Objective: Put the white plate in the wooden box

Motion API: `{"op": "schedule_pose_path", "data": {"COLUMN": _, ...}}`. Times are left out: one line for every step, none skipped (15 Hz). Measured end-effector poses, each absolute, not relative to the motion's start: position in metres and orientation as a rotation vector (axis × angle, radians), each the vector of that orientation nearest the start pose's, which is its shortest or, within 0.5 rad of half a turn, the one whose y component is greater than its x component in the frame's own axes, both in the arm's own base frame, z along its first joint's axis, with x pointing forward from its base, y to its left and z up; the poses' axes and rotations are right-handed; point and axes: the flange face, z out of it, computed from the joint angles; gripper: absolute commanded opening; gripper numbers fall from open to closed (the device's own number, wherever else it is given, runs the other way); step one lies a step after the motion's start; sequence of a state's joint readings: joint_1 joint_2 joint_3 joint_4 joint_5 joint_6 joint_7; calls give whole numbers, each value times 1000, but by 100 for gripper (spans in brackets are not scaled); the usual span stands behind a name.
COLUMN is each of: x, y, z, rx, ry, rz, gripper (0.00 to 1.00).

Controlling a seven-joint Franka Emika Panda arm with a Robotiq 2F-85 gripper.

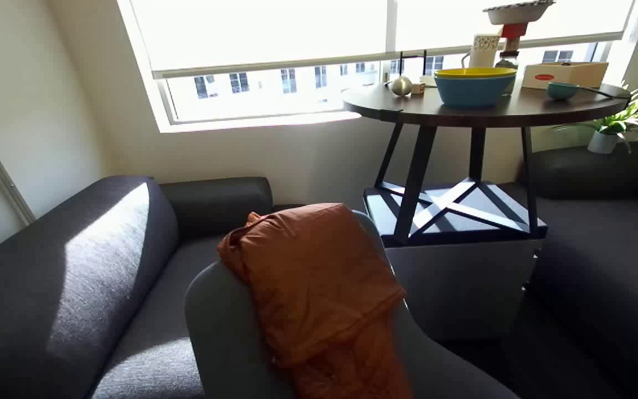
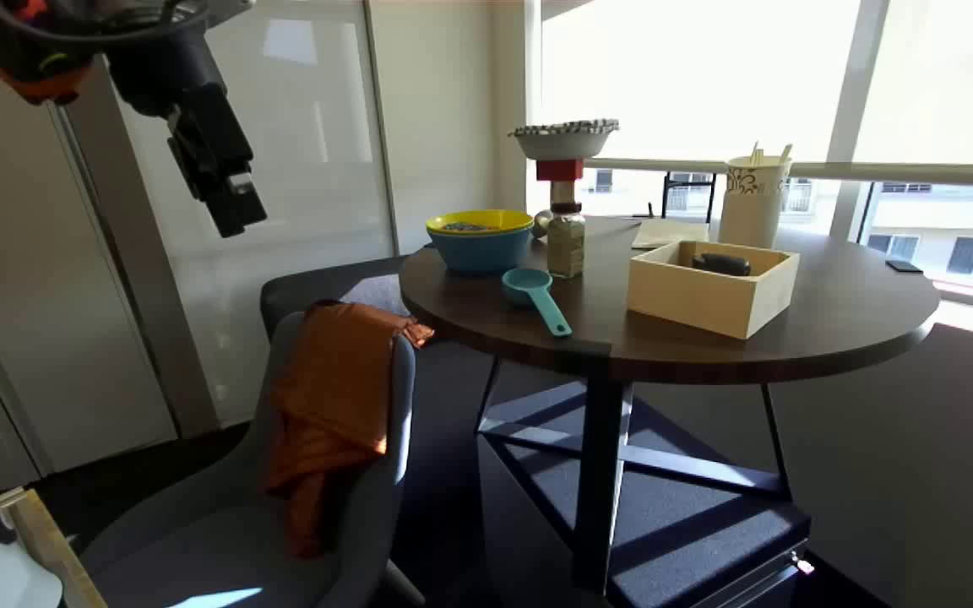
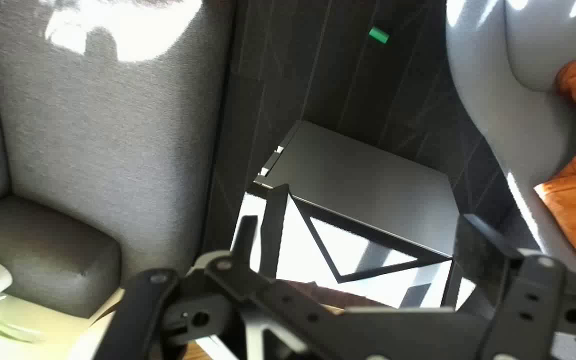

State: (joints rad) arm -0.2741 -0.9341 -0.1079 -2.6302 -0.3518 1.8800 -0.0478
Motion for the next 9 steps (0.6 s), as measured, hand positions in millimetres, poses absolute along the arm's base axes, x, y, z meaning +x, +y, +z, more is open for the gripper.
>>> {"op": "schedule_pose_path", "data": {"x": 262, "y": -138, "z": 533, "rx": -3401, "ry": 378, "rz": -223, "gripper": 100}}
{"op": "schedule_pose_path", "data": {"x": 262, "y": -138, "z": 533, "rx": -3401, "ry": 378, "rz": -223, "gripper": 100}}
{"op": "schedule_pose_path", "data": {"x": 263, "y": -138, "z": 533, "rx": -3400, "ry": 378, "rz": -223, "gripper": 100}}
{"op": "schedule_pose_path", "data": {"x": 263, "y": -138, "z": 533, "rx": -3393, "ry": 395, "rz": -228, "gripper": 100}}
{"op": "schedule_pose_path", "data": {"x": 264, "y": -138, "z": 533, "rx": -3372, "ry": 433, "rz": -232, "gripper": 100}}
{"op": "schedule_pose_path", "data": {"x": 265, "y": -137, "z": 535, "rx": -3337, "ry": 494, "rz": -230, "gripper": 100}}
{"op": "schedule_pose_path", "data": {"x": 268, "y": -136, "z": 539, "rx": -3294, "ry": 564, "rz": -234, "gripper": 100}}
{"op": "schedule_pose_path", "data": {"x": 273, "y": -136, "z": 545, "rx": -3251, "ry": 633, "rz": -242, "gripper": 100}}
{"op": "schedule_pose_path", "data": {"x": 279, "y": -136, "z": 552, "rx": -3208, "ry": 702, "rz": -256, "gripper": 100}}
